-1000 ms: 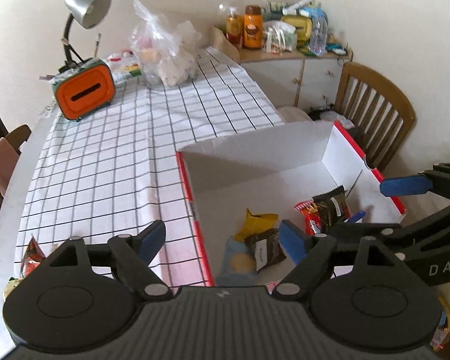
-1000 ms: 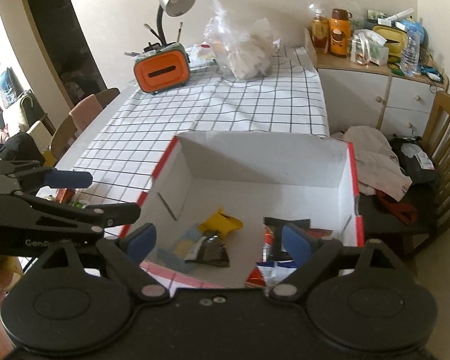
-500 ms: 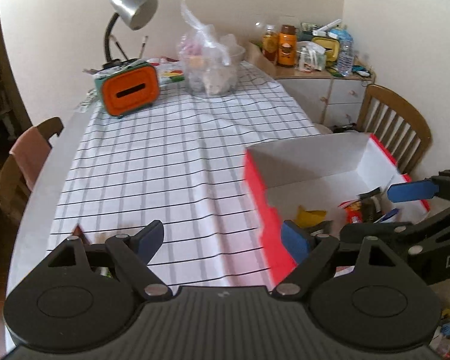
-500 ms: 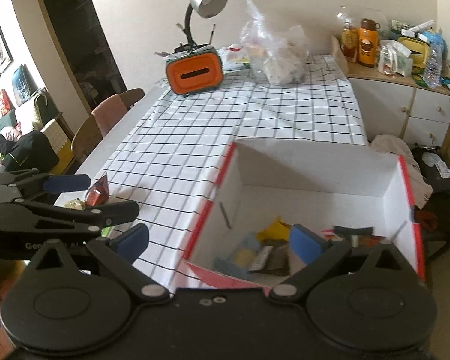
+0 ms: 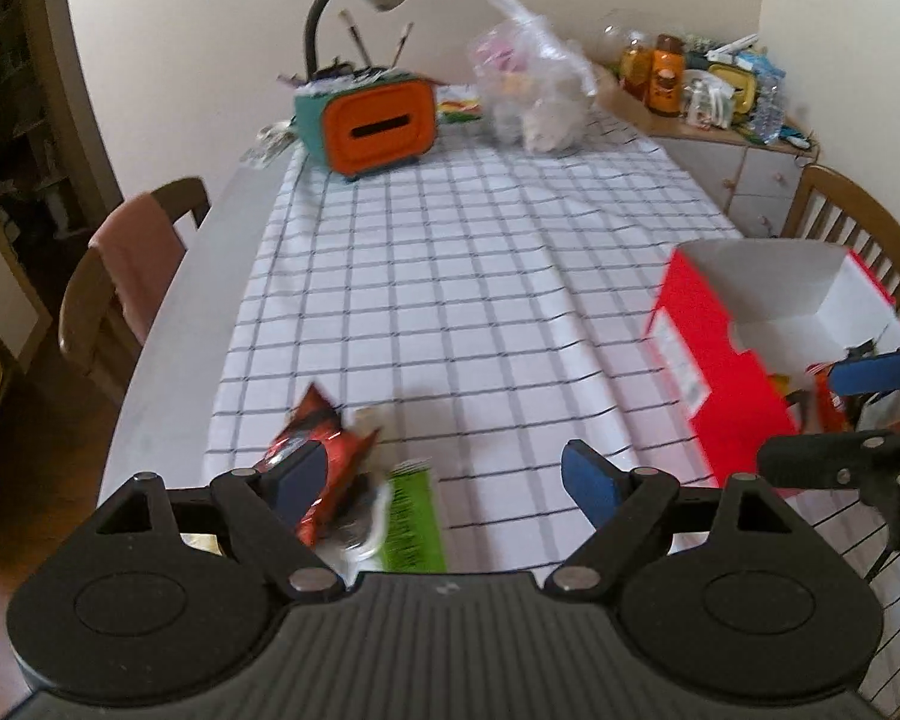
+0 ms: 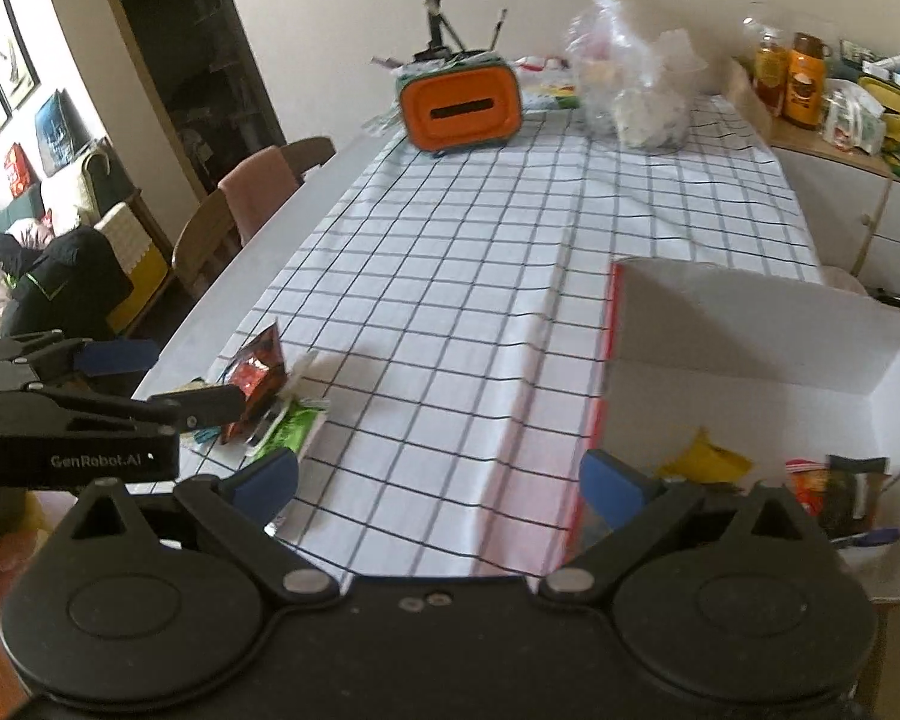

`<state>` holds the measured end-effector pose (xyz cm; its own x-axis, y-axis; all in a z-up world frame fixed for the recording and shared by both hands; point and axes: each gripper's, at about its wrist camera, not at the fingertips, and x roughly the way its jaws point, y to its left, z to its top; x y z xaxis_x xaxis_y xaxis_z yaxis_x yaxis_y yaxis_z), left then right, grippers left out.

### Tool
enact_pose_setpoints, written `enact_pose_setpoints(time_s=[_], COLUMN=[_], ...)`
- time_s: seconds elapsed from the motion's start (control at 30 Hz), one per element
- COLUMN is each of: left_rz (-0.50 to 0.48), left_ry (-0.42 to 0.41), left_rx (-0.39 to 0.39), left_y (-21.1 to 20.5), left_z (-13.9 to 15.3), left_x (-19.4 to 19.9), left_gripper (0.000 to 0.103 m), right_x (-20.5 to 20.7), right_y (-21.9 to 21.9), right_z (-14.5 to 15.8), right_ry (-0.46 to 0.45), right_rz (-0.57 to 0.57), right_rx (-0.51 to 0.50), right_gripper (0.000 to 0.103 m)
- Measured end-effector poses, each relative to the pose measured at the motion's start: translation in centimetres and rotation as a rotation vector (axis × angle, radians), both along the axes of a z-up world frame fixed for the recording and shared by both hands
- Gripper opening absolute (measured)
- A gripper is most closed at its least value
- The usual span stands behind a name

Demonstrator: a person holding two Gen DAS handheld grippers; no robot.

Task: Organize snacks
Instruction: 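Move both tools back toward the remaining snacks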

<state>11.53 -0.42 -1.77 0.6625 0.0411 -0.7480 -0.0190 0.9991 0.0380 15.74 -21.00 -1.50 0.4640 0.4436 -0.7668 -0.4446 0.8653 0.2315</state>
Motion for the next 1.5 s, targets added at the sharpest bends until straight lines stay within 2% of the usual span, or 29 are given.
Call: enact_pose_setpoints(time_s=[0.3, 0.53, 0.83, 1.07, 1.27, 1.5], left_rz=[0.018, 0.092, 0.242, 0.284, 0.258, 0.247], left_ry=[0.035, 0.078, 0.194, 0.259, 0.267, 0.269], left_rx=[-0.005, -0.007, -0.124, -0.116, -0.074, -0.070], left_y=[6.9, 12.1, 19.7, 21.1, 20.3, 19.6], left_z=[-2.1, -3.6, -6.8, -9.2, -10.4, -11.1], left_x=[-0.8, 0.1, 3.4, 5.2, 6.0, 6.3], left_gripper=[0.085, 0.085, 0.085, 0.085, 0.085, 0.082], right_x=[-0.5, -0.4, 0.5, 1.2, 1.4, 1.5], right_y=[5.8, 10.4, 15.0, 17.2, 18.4, 19.2], right_z=[-2.2, -4.3, -6.9, -8.7, -10.2, -11.6], right_ry=[0.032, 0.064, 0.117, 0.144, 0.158, 0.148], right_rz=[0.041, 0.079, 0.113, 0.127, 0.139, 0.153], right_rx=[-0.050, -0.091, -0.127, -0.169, -0.210, -0.250], right_gripper=[0.100, 0.099, 0.098, 0.097, 0.095, 0.091])
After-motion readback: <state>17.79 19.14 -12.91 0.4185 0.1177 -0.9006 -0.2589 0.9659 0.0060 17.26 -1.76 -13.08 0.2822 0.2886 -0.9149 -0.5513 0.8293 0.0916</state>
